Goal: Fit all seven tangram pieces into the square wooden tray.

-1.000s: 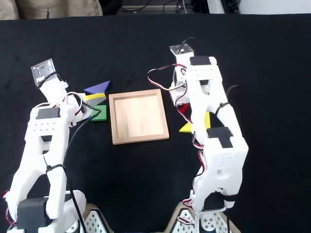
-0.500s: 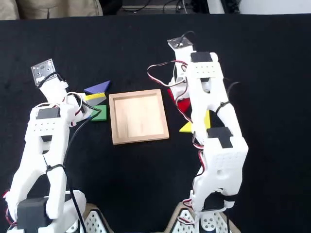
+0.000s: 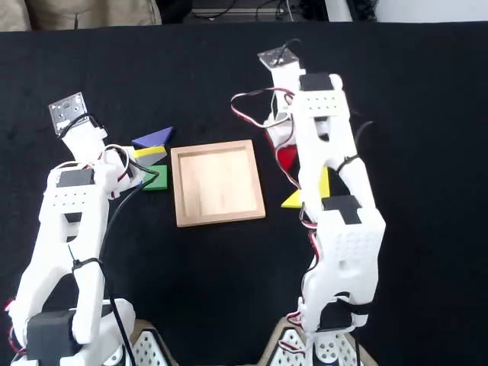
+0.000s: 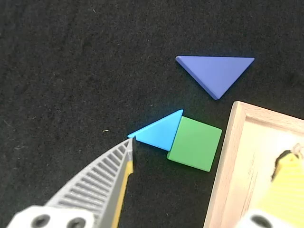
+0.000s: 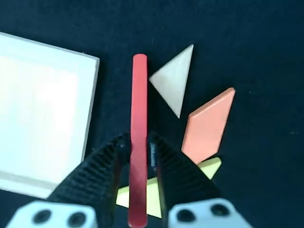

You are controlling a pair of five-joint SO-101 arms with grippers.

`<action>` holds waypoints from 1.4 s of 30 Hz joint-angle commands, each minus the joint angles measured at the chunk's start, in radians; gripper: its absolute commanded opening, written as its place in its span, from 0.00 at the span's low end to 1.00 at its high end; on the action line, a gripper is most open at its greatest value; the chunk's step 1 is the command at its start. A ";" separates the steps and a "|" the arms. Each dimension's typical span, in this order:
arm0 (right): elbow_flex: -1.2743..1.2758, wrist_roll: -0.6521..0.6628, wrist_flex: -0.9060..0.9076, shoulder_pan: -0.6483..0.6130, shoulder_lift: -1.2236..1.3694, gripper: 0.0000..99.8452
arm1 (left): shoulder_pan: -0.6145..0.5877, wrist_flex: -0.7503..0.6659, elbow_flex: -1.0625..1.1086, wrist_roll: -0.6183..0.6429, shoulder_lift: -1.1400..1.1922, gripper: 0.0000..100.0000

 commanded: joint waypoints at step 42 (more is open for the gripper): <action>1.857 0.667 -1.465 -0.408 -1.422 0.01 | -0.105 -0.049 -0.042 0.012 0.009 0.44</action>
